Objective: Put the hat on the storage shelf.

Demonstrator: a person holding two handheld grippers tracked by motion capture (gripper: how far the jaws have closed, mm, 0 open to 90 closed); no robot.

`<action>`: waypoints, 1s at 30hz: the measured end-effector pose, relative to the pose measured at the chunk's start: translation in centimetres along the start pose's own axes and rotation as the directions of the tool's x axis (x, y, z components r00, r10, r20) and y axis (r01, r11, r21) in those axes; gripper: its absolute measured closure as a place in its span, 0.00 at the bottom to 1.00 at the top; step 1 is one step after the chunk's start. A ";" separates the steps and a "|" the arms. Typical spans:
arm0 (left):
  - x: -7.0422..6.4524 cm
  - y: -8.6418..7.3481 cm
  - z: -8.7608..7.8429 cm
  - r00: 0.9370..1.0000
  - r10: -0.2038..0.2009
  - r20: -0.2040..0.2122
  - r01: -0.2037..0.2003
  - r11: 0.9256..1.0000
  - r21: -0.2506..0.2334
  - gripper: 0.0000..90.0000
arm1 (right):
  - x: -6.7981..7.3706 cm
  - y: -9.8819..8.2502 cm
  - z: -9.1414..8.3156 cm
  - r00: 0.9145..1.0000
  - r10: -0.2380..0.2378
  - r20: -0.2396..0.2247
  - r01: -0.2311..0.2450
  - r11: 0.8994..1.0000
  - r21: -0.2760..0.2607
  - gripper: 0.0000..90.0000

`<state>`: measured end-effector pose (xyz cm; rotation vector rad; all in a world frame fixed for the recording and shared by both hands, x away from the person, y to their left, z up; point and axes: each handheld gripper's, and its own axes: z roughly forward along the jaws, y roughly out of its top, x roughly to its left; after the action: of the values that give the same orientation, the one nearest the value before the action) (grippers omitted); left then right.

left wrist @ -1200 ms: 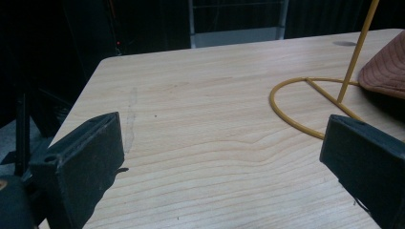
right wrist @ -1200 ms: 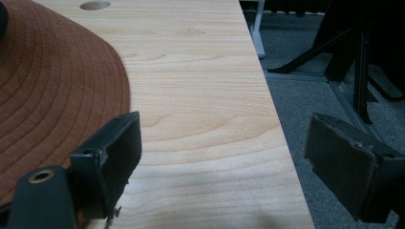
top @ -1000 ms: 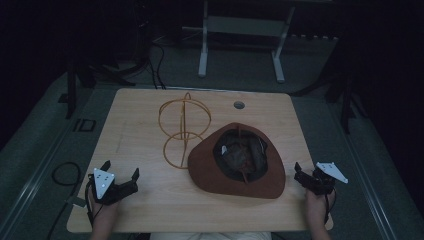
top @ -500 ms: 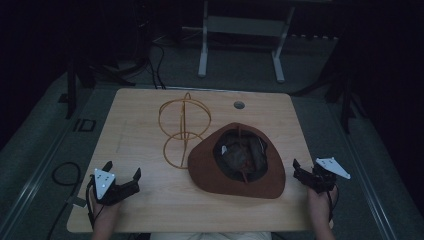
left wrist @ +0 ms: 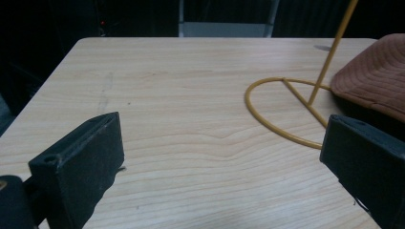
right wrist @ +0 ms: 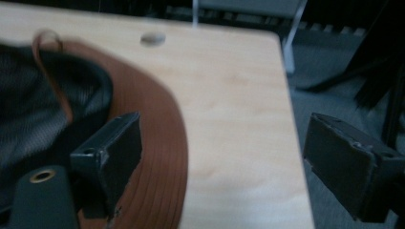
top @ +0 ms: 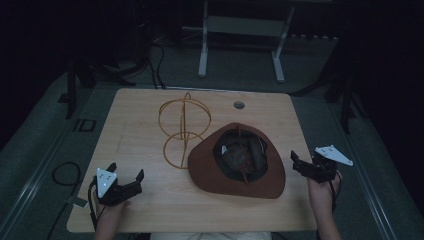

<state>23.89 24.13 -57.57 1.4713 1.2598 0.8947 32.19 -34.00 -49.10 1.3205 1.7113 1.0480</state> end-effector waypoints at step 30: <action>-2.6 0.6 -0.6 0.985 0.154 0.084 -0.159 0.986 0.060 0.02 | 6.8 5.9 5.6 0.962 0.006 -0.273 0.042 0.985 0.170 0.13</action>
<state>22.98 21.67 -56.71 1.6602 1.1372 0.8955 38.05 -25.61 -46.49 1.3119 2.0571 1.1330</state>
